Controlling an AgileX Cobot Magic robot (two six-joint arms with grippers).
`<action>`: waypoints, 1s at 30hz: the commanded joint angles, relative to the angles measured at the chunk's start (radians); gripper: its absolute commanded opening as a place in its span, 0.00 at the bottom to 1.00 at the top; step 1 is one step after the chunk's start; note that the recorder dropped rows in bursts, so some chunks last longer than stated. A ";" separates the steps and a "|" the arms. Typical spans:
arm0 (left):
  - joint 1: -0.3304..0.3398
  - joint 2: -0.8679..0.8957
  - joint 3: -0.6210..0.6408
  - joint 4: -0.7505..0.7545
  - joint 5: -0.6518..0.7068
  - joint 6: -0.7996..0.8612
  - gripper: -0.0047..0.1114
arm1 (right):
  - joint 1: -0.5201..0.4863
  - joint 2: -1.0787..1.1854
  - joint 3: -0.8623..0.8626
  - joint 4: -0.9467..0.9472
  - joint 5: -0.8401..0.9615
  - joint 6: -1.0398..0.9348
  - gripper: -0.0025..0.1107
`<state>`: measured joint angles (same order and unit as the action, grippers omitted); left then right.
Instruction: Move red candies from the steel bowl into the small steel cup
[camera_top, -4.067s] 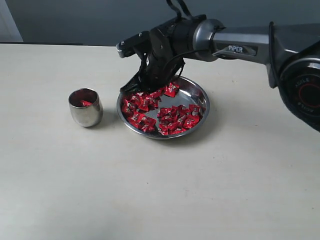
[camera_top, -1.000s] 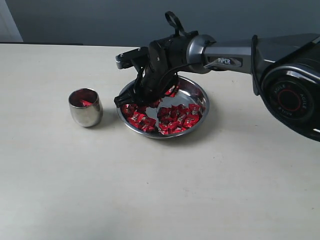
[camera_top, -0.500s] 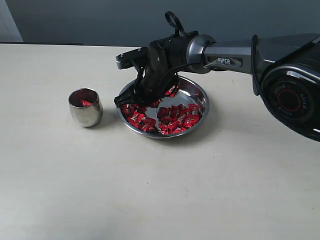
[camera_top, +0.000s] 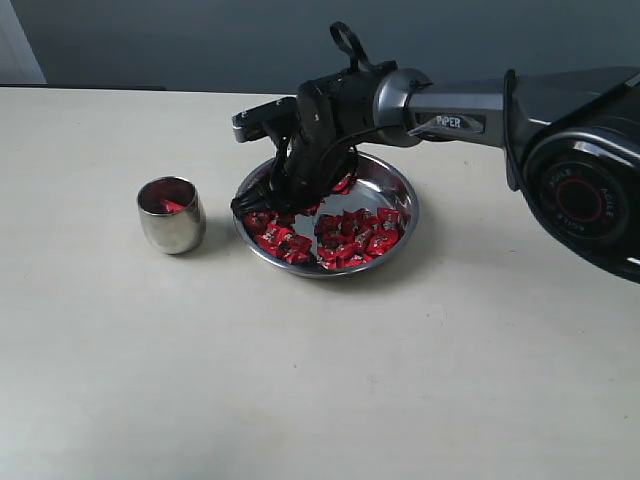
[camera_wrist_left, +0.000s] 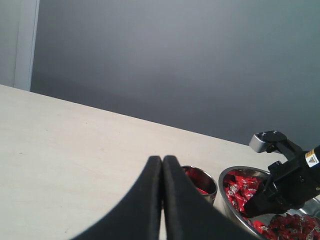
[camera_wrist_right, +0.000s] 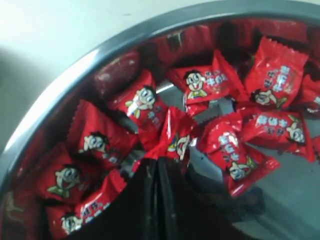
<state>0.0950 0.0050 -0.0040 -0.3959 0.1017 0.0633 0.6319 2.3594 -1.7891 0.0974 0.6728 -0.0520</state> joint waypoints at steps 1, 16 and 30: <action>0.001 -0.005 0.004 -0.010 -0.004 -0.001 0.04 | -0.003 -0.012 -0.001 -0.024 0.071 -0.031 0.31; 0.001 -0.005 0.004 -0.010 -0.004 -0.001 0.04 | -0.003 -0.071 -0.001 -0.043 0.235 -0.031 0.45; 0.001 -0.005 0.004 -0.010 -0.004 -0.001 0.04 | -0.003 -0.045 -0.001 0.050 0.256 -0.071 0.45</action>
<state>0.0950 0.0050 -0.0040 -0.3959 0.1017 0.0633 0.6319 2.3031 -1.7891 0.1352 0.9324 -0.1059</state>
